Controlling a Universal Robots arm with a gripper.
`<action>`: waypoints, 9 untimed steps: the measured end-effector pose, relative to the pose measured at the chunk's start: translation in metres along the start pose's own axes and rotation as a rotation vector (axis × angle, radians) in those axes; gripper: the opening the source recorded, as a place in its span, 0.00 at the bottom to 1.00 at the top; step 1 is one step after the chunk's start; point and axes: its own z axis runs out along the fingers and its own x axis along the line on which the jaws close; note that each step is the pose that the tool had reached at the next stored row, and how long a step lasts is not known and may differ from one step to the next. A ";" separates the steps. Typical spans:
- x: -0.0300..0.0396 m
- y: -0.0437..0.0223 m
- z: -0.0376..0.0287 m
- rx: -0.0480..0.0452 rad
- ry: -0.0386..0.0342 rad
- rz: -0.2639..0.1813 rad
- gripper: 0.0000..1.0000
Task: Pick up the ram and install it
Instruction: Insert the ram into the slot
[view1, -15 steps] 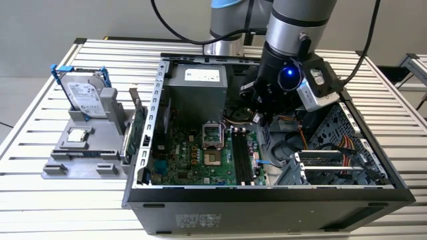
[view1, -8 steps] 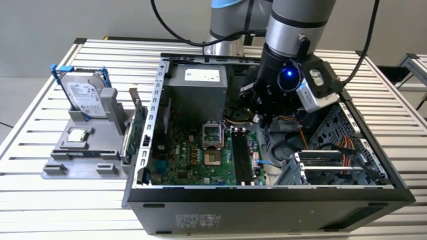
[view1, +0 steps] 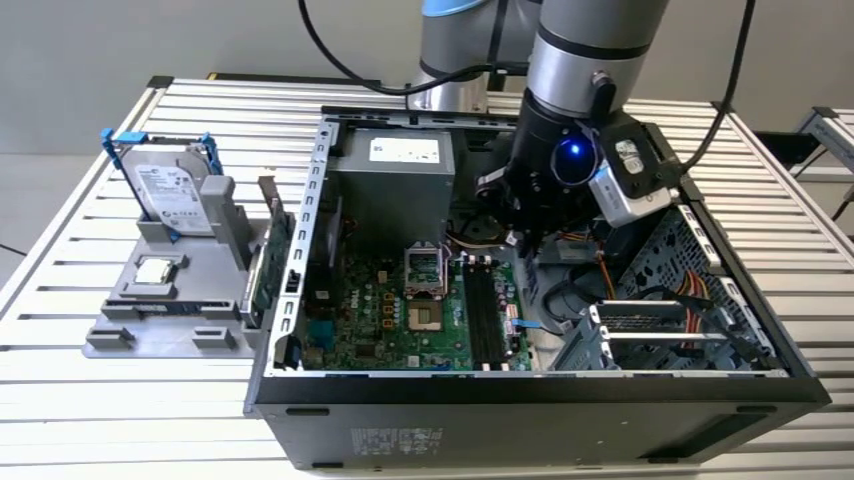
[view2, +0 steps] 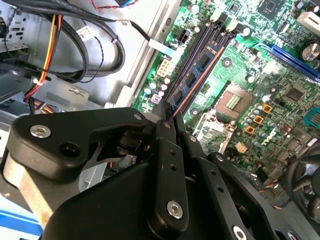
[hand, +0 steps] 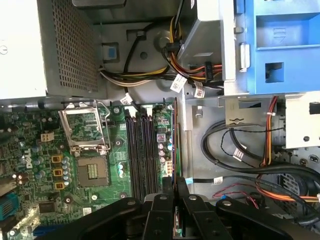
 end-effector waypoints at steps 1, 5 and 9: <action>0.0001 0.0000 0.0000 0.0001 0.0000 -0.003 0.00; 0.0009 -0.0001 0.0001 -0.0001 -0.0003 -0.010 0.00; 0.0020 -0.0001 0.0019 -0.0005 -0.0005 -0.012 0.00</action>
